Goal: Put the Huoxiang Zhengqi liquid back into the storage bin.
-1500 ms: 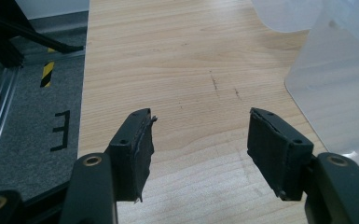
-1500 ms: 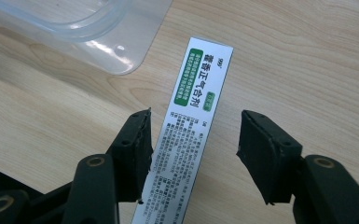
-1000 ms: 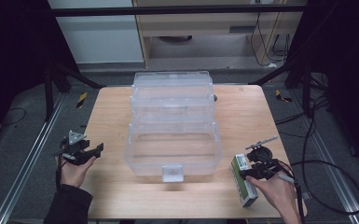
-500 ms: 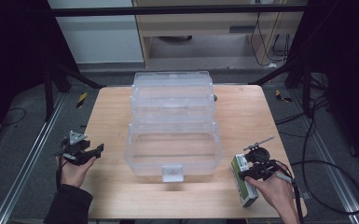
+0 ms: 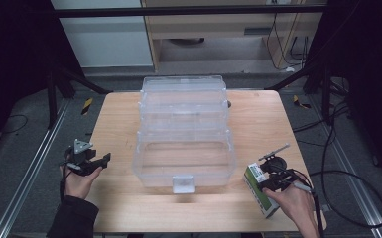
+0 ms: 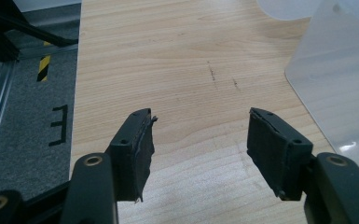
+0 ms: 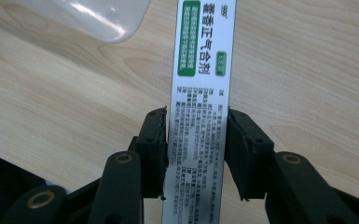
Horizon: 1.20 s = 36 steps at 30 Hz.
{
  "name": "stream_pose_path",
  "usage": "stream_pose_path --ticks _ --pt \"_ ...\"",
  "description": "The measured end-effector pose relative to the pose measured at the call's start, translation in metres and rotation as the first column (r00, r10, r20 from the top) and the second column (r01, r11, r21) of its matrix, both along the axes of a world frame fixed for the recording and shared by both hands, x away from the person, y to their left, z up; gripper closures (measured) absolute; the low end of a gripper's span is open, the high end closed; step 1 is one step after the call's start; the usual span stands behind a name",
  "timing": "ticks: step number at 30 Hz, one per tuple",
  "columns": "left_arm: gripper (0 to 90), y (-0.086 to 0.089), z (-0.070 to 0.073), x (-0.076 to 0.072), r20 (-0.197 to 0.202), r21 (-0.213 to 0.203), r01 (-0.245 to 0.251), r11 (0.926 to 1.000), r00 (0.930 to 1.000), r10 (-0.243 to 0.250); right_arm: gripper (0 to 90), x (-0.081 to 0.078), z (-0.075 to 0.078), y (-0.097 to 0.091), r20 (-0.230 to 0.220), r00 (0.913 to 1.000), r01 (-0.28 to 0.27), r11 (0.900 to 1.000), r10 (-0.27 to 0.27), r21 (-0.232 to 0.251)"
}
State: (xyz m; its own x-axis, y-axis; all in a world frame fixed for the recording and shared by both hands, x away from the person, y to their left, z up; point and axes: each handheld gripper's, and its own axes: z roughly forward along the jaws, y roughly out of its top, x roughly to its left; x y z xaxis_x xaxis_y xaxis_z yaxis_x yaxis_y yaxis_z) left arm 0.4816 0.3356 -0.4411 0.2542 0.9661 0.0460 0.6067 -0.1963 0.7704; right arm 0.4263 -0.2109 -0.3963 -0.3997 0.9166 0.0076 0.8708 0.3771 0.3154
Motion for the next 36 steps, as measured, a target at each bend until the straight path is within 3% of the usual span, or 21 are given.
stream_pose_path --ticks 18,28,31,36 --pt "40.0 0.000 0.000 0.001 -0.010 0.001 0.000 1.0000 1.0000 0.000 63.7 0.006 0.001 0.004 -0.048 0.9989 -0.001 0.9986 -0.001 -0.053" --pt "40.1 -0.002 0.002 0.000 -0.006 0.002 0.008 1.0000 0.9999 -0.008 64.5 0.007 0.001 0.003 -0.061 0.9980 0.011 0.9990 -0.014 -0.044" --pt "40.1 -0.003 0.001 0.000 -0.007 0.004 0.012 0.9999 0.9999 -0.012 64.8 0.006 0.003 -0.001 -0.060 0.9981 0.014 0.9997 -0.015 -0.019" --pt "40.1 -0.003 0.002 0.000 -0.007 0.004 0.015 0.9999 0.9999 -0.015 64.9 0.004 0.011 -0.008 -0.026 0.9993 0.025 0.9997 -0.025 0.006"
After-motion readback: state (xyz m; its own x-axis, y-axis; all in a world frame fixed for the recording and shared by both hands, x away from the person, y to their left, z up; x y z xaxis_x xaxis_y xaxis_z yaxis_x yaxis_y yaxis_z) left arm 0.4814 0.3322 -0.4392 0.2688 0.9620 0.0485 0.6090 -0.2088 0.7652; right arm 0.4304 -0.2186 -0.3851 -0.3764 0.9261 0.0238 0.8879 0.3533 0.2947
